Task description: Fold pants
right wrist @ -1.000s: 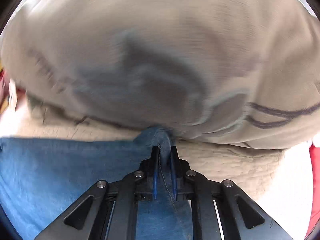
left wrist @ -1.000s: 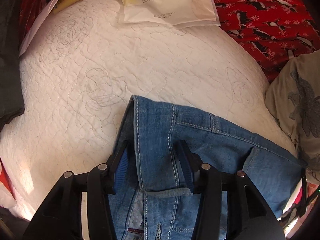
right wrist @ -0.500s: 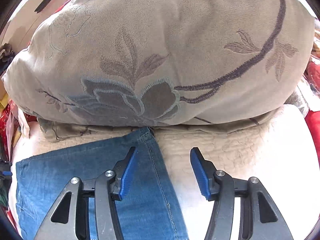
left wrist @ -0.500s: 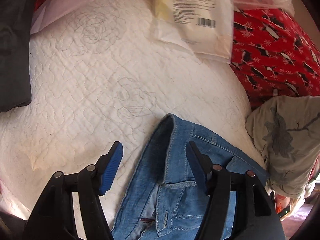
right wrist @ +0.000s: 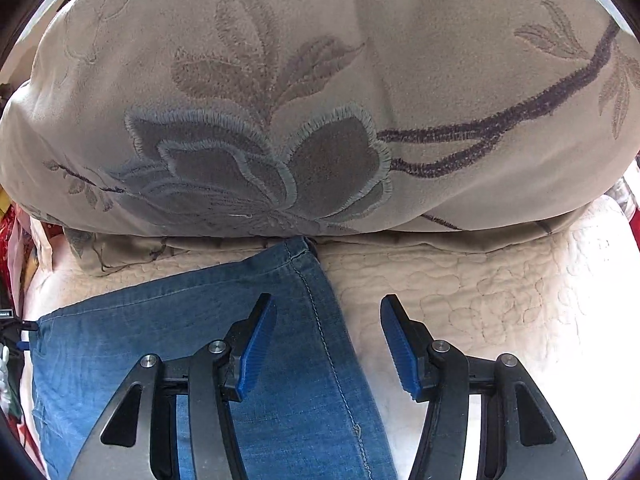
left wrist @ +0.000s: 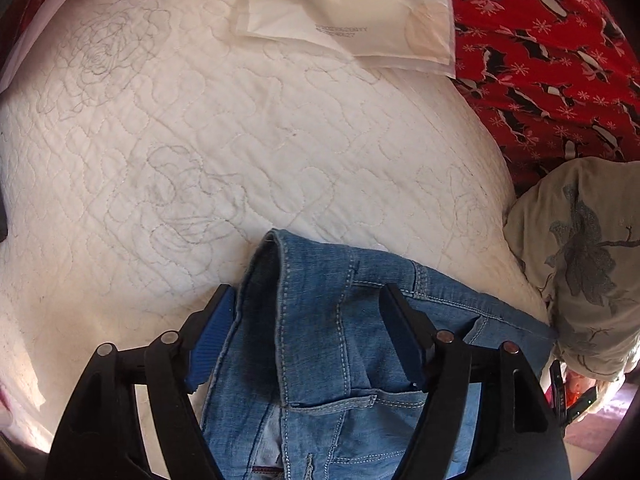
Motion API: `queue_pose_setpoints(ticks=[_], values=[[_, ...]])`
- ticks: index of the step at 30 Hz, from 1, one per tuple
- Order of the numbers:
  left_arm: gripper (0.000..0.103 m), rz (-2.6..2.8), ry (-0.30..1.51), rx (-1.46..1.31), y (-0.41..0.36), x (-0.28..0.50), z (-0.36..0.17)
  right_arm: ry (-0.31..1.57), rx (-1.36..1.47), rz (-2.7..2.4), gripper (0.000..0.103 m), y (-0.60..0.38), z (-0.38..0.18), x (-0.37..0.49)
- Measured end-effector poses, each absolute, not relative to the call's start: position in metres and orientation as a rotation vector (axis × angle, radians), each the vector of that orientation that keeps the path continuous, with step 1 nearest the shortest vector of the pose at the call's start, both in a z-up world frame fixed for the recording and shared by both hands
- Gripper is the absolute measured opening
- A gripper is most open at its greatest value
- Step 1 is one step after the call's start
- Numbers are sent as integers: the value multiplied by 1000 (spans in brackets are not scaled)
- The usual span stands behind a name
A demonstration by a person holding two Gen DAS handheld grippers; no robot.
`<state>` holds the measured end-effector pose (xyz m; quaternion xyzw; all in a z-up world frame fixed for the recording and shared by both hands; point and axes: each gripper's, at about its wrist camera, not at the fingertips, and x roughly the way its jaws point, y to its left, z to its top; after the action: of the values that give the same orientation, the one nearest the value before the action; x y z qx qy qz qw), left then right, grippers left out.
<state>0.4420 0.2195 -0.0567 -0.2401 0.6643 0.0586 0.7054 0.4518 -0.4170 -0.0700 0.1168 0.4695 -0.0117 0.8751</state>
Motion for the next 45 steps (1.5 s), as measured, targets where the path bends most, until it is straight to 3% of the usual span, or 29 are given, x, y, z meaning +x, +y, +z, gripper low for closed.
queue_pose_setpoints(ticks=[16, 17, 18, 19, 20, 22, 24, 26, 32, 36, 38, 40, 42, 45], values=[[78, 71, 1472, -502, 180, 464, -64, 994, 242, -46, 62, -390, -106, 489], [78, 75, 1467, -497, 180, 462, -63, 991, 205, -40, 58, -384, -106, 491], [75, 81, 1461, -484, 181, 460, -61, 989, 182, -25, 41, -379, -105, 491], [66, 89, 1458, -462, 179, 458, -60, 992, 173, -3, 20, -376, -103, 492], [60, 98, 1457, -434, 178, 457, -58, 1002, 164, 15, 17, -373, -102, 492], [33, 100, 1452, -399, 178, 453, -53, 998, 141, 36, 16, -368, -96, 488], [18, 96, 1434, -405, 183, 447, -47, 983, 147, 49, 15, -369, -87, 481], [14, 81, 1404, -431, 190, 441, -39, 962, 179, 62, 14, -372, -77, 474], [14, 45, 1381, -431, 193, 436, -27, 974, 221, 79, 14, -378, -65, 467], [16, 26, 1425, -431, 188, 444, -45, 1018, 313, 94, 20, -386, -79, 479], [20, 23, 1445, -429, 188, 450, -55, 1031, 336, 86, 30, -386, -83, 479], [22, 20, 1468, -440, 190, 455, -66, 1027, 357, 83, 47, -387, -89, 481], [26, 14, 1474, -448, 191, 460, -69, 1019, 366, 85, 53, -385, -96, 485], [31, 36, 1477, -482, 195, 468, -68, 1020, 313, 65, 54, -375, -102, 495]])
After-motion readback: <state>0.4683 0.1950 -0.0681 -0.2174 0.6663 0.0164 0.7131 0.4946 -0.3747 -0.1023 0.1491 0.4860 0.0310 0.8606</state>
